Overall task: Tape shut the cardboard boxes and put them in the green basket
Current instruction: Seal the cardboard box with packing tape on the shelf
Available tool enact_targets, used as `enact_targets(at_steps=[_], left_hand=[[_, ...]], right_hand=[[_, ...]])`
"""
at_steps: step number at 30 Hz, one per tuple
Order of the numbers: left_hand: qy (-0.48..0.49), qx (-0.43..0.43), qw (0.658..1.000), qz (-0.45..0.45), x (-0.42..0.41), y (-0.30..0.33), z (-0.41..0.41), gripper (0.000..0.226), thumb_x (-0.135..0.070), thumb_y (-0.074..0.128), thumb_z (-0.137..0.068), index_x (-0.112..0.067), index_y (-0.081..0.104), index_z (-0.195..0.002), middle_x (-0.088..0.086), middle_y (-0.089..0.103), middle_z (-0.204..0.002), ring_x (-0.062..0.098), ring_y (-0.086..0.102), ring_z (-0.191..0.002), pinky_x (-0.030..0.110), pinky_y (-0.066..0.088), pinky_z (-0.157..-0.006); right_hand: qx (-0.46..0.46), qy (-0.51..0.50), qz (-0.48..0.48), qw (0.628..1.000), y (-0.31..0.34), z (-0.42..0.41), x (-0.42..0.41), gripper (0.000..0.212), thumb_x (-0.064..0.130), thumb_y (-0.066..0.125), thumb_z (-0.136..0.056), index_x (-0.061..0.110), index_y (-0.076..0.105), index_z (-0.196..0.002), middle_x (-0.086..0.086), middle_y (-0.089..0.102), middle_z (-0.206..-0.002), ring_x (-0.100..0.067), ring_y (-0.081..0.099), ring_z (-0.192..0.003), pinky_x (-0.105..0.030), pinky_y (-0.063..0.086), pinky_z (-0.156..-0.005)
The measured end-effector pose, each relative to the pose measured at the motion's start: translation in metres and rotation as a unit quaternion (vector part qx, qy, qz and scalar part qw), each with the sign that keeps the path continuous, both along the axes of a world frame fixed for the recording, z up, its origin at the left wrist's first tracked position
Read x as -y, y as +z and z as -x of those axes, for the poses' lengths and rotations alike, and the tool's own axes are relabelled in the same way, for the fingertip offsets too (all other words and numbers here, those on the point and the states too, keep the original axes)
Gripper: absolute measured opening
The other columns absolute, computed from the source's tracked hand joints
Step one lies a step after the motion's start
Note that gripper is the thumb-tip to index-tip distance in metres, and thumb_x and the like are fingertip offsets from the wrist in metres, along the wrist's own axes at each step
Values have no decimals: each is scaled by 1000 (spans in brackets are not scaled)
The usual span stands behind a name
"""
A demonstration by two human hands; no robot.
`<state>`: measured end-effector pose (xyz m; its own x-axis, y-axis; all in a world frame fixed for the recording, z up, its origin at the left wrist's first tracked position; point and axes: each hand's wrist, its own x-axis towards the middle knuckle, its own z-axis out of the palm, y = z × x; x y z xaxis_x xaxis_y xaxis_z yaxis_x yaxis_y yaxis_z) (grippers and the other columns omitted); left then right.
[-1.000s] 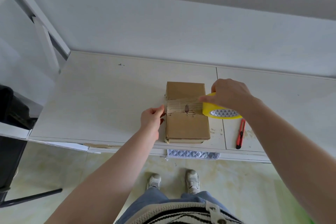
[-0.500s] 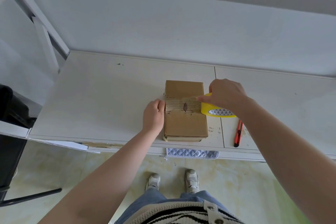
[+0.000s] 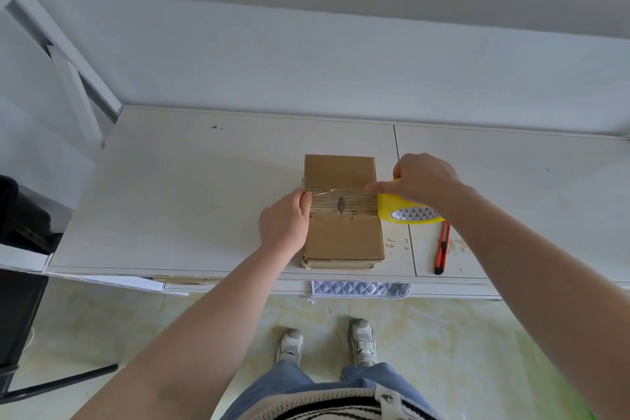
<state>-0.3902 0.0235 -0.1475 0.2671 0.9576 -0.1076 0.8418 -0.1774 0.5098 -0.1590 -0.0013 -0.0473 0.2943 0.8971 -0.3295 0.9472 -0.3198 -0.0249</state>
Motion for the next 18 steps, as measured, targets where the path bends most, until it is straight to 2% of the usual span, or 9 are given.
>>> enact_targets(at_steps=[5, 9, 12, 18], left_hand=[[-13, -23, 999, -37, -1, 0, 0, 34, -34, 25, -106, -20, 46, -83, -4, 50, -72, 28, 53, -75, 35, 33, -68], [-17, -47, 997, -52, -2, -2, 0, 40, -36, 23, -106, -18, 56, -90, 1, 62, -82, 28, 58, -81, 38, 35, -80], [-24, -64, 996, -53, -2, -3, 1, 42, -37, 22, -105, -19, 57, -91, 1, 62, -81, 28, 59, -80, 38, 36, -81], [-36, -72, 996, -39, -4, -5, 2, 43, -37, 20, -106, -23, 46, -75, -6, 48, -64, 25, 54, -72, 37, 32, -81]], right_hand=[[2, 1, 39, 999, -6, -3, -5, 72, 88, 52, -65, 17, 62, -79, 3, 63, -76, -17, 60, -77, -28, 39, -62], [36, 9, 43, 998, -10, -3, -7, 76, 93, 47, -61, 18, 56, -70, 3, 60, -70, -14, 56, -66, -26, 35, -54], [78, 22, 77, 994, -19, -2, -6, 80, 97, 41, -57, 18, 53, -64, 5, 56, -63, -12, 52, -57, -24, 28, -49], [7, -21, 79, 997, -45, -11, 3, 82, 99, 40, -55, 16, 47, -57, 4, 54, -57, -15, 55, -56, -26, 32, -50]])
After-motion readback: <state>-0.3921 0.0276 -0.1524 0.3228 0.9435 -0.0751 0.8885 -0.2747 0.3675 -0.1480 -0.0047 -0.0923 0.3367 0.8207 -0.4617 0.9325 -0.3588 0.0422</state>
